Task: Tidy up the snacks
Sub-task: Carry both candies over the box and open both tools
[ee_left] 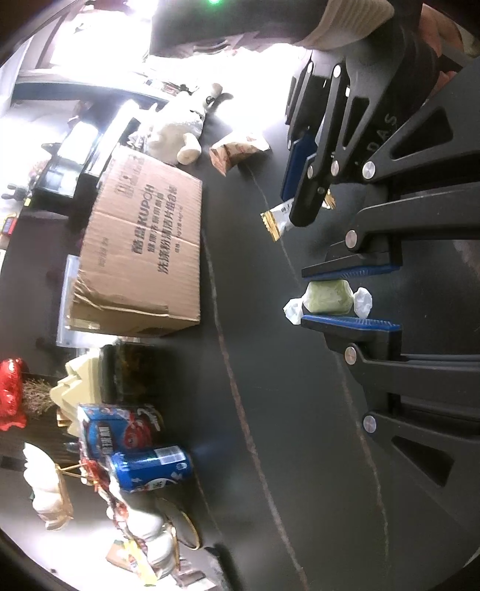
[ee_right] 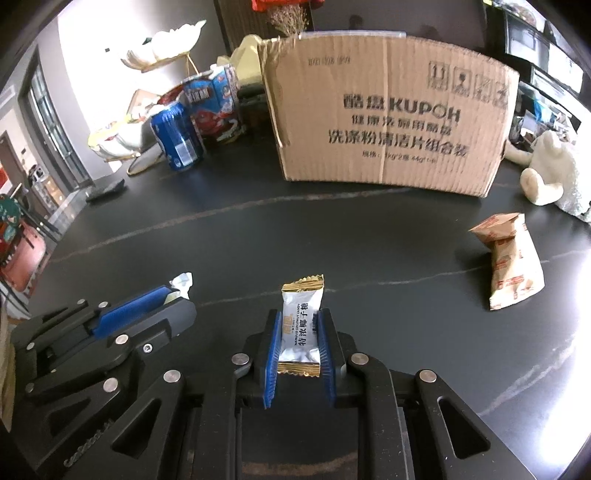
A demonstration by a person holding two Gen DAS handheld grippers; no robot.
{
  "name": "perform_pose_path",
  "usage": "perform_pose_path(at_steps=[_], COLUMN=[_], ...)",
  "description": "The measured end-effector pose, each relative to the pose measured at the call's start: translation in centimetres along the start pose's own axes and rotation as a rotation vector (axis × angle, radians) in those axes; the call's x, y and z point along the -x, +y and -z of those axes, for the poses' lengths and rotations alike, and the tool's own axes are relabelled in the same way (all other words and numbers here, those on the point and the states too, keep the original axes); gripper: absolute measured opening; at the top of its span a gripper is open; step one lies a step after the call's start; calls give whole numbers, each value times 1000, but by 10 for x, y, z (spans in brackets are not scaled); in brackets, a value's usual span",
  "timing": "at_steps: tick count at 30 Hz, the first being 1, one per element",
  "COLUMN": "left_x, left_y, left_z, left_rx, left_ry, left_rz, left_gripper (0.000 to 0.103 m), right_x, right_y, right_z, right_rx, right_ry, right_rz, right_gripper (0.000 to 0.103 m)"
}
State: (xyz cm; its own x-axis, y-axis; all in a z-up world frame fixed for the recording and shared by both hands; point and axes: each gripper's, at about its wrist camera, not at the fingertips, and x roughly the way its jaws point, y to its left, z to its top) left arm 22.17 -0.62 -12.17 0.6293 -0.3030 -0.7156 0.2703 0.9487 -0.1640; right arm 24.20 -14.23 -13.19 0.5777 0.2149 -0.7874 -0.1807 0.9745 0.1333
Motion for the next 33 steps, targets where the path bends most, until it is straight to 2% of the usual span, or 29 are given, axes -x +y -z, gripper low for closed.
perform_pose_path(at_steps=[15, 33], left_x=[39, 57], left_y=[-29, -47], left_z=[-41, -136], left_rx=[-69, -98], left_ry=[-110, -202], left_rz=[13, 18], left_gripper=[19, 19], right_x=[72, 119], right_y=[-15, -39], right_z=[-23, -105], right_rx=[-23, -13], right_ry=[-179, -354], right_rz=[8, 47], right_gripper=[21, 21])
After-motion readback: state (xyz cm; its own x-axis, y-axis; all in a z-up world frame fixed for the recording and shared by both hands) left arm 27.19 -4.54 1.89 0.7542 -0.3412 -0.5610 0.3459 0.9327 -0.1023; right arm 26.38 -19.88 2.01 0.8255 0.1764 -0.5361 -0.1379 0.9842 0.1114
